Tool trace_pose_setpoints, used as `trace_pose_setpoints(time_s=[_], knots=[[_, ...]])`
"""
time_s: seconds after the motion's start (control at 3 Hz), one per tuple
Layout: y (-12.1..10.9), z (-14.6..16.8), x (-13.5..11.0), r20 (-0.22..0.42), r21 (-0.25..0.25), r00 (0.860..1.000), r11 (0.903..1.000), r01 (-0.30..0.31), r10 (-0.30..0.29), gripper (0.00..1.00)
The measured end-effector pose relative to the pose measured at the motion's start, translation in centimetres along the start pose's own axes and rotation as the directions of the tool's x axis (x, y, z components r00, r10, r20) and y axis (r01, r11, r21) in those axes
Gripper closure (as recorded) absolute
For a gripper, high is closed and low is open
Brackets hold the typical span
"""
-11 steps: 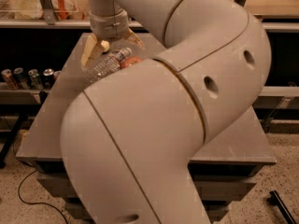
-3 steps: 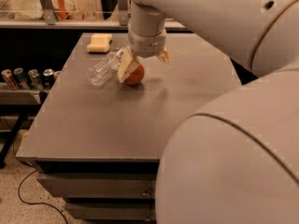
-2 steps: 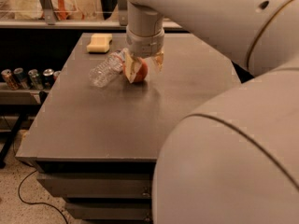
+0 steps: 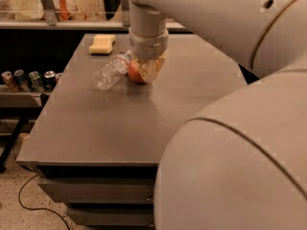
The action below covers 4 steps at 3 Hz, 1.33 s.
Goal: Pick apple
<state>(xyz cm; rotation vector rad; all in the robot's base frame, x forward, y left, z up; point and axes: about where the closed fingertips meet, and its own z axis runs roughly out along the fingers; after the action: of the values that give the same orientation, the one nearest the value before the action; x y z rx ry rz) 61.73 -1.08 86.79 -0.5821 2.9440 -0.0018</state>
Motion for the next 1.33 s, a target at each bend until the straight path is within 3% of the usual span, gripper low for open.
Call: trace_pose_setpoints(time_s=[0.33, 1.33], knots=[[0.9, -1.0, 0.0, 0.004, -0.002, 0.999, 0.9995, 0.032, -0.032, 0.86], [5.5, -3.8, -4.0, -0.009, 0.042, 0.986, 0.9851, 0.167, -0.167, 0.16]])
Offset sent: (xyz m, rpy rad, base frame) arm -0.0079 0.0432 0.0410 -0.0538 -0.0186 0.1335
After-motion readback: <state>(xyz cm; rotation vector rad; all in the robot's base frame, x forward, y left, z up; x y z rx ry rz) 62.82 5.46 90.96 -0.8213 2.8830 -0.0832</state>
